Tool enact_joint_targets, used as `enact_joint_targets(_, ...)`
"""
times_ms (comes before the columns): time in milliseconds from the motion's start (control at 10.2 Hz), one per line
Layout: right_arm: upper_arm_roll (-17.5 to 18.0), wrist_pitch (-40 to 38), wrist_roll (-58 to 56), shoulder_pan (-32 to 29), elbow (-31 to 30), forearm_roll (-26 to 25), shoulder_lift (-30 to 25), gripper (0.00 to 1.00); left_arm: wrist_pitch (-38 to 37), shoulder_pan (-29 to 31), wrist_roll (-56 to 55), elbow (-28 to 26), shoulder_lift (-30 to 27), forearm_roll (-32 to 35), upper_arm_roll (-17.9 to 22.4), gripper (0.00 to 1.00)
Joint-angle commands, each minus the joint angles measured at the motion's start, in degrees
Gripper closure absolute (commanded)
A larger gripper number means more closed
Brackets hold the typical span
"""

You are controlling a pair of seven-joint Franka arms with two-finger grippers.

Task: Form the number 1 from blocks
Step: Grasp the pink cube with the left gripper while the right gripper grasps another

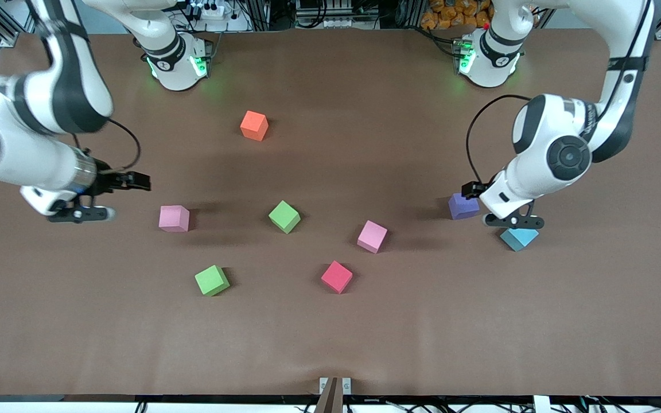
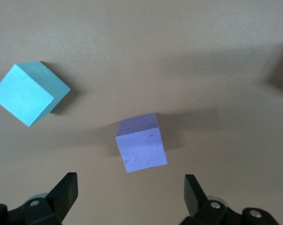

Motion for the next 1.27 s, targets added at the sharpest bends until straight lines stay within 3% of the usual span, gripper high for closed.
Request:
enact_joint_targets(0, 0.1, 3.2, -0.6, -0.5, -0.5, 0.8, 5.0, 0.0, 2.6, -3.3, -0.8, 3.9, 1.0, -1.2, -2.4, 0.0)
enact_joint_targets(294, 0.2, 7.5, -5.2, -4.4, -0.1, 1.1, 12.3, 0.0, 13.8, -10.0, 0.0, 10.5, 9.3, -0.8, -2.5, 0.0)
enact_joint_targets(588, 0.2, 8.4, -5.5, -3.9, 0.1, 3.0, 14.2, 0.0, 24.0, -17.1, 0.8, 15.7, 18.4, -0.8, -2.1, 0.0)
enact_joint_targets(1176, 0.1, 8.6, -4.6, -2.5, 6.3, 4.0, 21.2, 0.0, 32.7, -18.8, 6.6, 16.3, 24.7, -0.1, -1.4, 0.0)
